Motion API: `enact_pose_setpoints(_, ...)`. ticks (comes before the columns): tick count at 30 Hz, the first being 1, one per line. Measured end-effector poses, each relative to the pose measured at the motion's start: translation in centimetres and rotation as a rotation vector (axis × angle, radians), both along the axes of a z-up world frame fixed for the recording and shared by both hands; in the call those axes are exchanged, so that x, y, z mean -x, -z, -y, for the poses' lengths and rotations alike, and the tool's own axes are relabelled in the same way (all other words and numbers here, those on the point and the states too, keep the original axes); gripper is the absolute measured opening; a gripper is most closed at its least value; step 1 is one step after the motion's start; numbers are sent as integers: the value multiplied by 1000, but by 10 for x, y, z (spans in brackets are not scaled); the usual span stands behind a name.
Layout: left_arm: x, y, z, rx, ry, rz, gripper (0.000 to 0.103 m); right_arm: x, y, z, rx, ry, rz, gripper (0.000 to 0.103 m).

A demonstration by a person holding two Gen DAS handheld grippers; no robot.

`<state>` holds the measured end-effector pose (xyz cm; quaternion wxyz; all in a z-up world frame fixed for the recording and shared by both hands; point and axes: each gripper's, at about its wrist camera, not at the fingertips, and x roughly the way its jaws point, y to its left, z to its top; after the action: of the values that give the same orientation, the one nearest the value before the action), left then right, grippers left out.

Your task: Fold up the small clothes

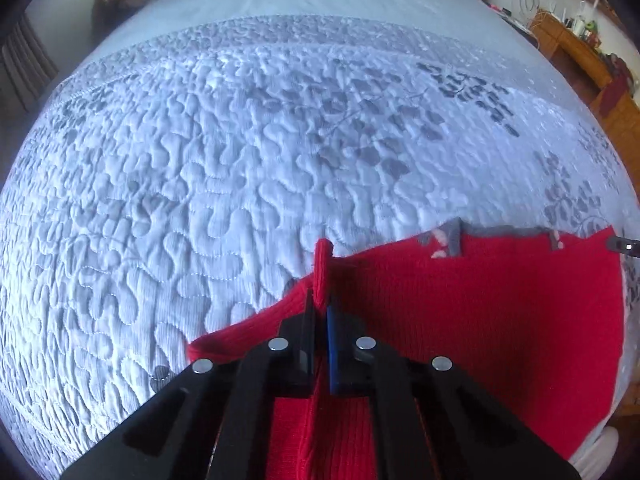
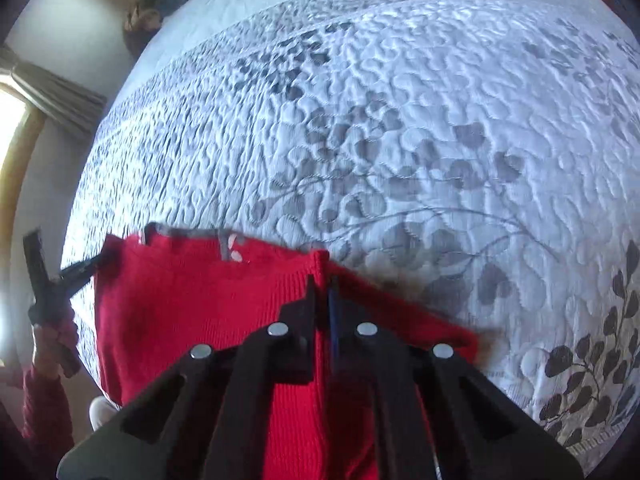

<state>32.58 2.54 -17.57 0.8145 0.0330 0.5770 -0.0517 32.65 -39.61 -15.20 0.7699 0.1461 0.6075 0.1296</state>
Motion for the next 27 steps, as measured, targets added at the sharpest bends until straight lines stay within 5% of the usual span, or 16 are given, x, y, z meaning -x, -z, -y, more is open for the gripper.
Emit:
enact_pose_setpoints(5, 2, 15, 3, -33, 18, -21, 7, 2, 33, 1, 77, 40, -85, 5)
enact_pose_setpoints(9, 19, -11, -5, -19, 21, -39, 40, 18, 11, 1, 91, 52, -50, 21)
enact_pose_setpoints(13, 76, -50, -34, -32, 49, -15, 56, 63, -24, -6, 144, -12, 12, 25)
enact_pose_setpoints(15, 114, -59, -54, -19, 47, -23, 64, 100, -36, -7, 133, -32, 32, 35)
enact_pose_setpoints(20, 182, -42, -89, 149, 17, -123, 64, 175, -32, -1, 92, -25, 20, 35)
enact_pose_setpoints(25, 206, -6, -93, 365, -66, -201, 64, 220, -12, 1, 62, 21, -19, 35)
enact_pose_setpoints(27, 208, -2, -92, 375, -99, -179, 65, 226, -8, 1, 25, 32, -31, 35)
